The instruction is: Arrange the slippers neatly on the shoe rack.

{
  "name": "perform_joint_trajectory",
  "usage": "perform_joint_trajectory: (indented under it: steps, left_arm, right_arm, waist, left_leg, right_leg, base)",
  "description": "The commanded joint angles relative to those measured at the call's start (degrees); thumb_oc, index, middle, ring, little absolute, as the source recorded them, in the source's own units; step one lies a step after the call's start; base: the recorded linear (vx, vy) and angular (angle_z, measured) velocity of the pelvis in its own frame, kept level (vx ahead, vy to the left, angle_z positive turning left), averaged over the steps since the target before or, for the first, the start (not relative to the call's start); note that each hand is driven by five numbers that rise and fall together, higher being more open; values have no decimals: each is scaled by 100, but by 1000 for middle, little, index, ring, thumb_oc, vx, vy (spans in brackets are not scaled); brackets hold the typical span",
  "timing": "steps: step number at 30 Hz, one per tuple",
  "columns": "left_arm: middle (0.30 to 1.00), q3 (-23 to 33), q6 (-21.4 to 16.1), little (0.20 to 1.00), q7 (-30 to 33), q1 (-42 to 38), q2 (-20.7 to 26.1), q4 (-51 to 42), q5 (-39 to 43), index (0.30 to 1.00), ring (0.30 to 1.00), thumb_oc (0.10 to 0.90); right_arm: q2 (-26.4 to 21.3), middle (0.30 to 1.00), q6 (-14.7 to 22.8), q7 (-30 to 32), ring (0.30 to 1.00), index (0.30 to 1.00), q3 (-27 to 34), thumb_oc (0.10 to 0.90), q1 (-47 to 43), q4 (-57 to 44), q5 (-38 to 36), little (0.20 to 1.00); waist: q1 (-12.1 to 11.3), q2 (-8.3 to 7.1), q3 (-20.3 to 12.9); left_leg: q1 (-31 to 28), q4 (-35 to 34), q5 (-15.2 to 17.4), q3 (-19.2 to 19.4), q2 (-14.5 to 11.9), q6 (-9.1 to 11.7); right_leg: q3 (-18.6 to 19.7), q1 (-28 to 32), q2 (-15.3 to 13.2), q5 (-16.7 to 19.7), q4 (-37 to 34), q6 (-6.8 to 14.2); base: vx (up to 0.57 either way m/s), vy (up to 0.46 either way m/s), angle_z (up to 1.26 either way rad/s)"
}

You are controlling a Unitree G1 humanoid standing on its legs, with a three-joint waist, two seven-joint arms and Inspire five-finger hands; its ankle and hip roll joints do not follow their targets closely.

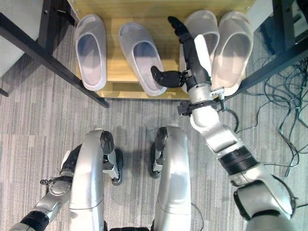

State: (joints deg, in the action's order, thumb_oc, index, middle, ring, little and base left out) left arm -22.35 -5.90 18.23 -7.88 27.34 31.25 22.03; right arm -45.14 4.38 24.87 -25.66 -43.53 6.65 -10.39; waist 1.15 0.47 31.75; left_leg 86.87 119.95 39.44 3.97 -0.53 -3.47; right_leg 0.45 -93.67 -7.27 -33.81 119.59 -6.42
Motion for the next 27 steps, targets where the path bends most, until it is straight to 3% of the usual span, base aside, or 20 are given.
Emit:
perform_joint_trajectory:
  steps: [1,15,27]
  left_arm:
    - [900,-222,-340,900,65,-191,-325,-334,-9,900,900,800]
    - [900,-243,-365,900,212,-211,-323,-363,27,900,900,800]
    - [900,-332,-426,900,348,-222,-328,-384,57,900,900,800]
  right_arm:
    - [102,900,504,340,900,900,487,800,-541,-426,-99,900]
    - [966,900,430,368,900,900,305,800,-246,-303,-153,900]
    - [1533,900,299,639,900,900,60,800,-559,281,2,900]
  waist:
    - [-244,-137,-196]
    - [-252,-135,-196]
    - [-334,-45,-196]
  left_leg:
    - [308,-88,-156,-176,-161,419]
    - [308,-106,-210,-82,-168,380]
    - [308,-137,-222,-71,-156,363]
  right_leg:
    - [326,372,-21,-653,446,-294]
    - [342,372,-30,-597,410,-277]
    - [359,372,-23,-563,375,-254]
  base:
    - [0,0,0]
    - [0,0,0]
    - [0,0,0]
